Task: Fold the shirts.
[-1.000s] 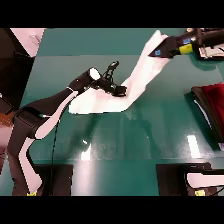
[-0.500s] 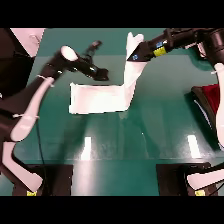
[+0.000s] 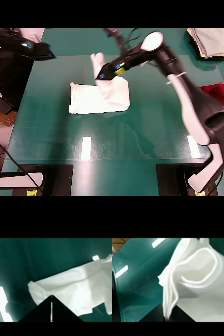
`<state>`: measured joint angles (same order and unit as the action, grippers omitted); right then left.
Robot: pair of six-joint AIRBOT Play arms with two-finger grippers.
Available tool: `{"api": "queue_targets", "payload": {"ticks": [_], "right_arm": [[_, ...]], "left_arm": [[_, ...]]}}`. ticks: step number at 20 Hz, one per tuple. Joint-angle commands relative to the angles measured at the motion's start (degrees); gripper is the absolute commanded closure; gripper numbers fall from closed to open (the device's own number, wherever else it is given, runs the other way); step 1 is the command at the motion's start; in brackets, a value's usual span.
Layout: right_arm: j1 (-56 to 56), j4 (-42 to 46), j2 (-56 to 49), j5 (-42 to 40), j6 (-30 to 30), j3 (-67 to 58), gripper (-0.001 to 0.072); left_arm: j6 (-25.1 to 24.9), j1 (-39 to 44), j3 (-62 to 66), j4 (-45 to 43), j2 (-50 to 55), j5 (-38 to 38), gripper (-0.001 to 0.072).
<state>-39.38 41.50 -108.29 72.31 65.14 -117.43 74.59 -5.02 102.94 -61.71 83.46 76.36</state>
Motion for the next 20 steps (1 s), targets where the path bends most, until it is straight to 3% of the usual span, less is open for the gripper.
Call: {"api": "queue_targets", "payload": {"ticks": [1,3,5,6,8,10,11,14,16,17,20], "right_arm": [[-7.45,-0.52,-7.98,-9.27,-2.80,-4.48,0.0603],[-9.68,-5.92,-8.50,-15.89,-4.92,-1.11,0.0026],[-9.05,-5.73,-5.60,-16.33,-5.68,2.75,0.0015],[-7.69,-3.17,-3.63,-14.27,-4.57,4.31,0.0048],[-2.99,3.37,0.72,-6.99,-0.66,7.93,0.0049],[3.13,6.58,5.40,-0.92,0.02,14.14,0.0129],[6.73,6.75,7.74,0.81,0.04,18.36,0.0136],[16.85,5.99,13.60,-1.38,0.61,32.52,0.0135],[22.32,2.14,15.28,-5.14,1.05,41.18,0.0087],[24.46,-1.36,15.04,-6.27,1.03,44.39,-0.0001],[26.47,-7.63,12.11,-7.85,0.68,48.59,-0.0002]], "left_arm": [[0.04,-4.68,0.00,-0.76,-3.72,3.19,0.0682],[0.04,-4.68,-0.02,-0.87,-3.74,4.50,0.0682],[0.02,-4.68,-0.02,-0.87,-3.74,4.98,0.0682],[0.02,-4.68,-0.02,-0.90,-3.76,5.27,0.0682],[0.02,-4.68,-0.02,-0.87,-3.76,5.90,0.0682],[0.02,-4.68,-0.02,-0.85,-3.72,6.12,0.0682],[0.02,-4.68,-0.04,-0.85,-3.69,6.16,0.0682],[0.04,-4.68,-0.04,-0.83,-3.69,6.16,0.0682],[0.04,-4.66,-0.04,-0.61,-3.69,6.10,0.0682],[0.02,-4.66,-0.04,-0.48,-3.69,6.08,0.0682],[0.02,-4.68,-0.04,-0.39,-3.69,5.57,0.0682]]}}
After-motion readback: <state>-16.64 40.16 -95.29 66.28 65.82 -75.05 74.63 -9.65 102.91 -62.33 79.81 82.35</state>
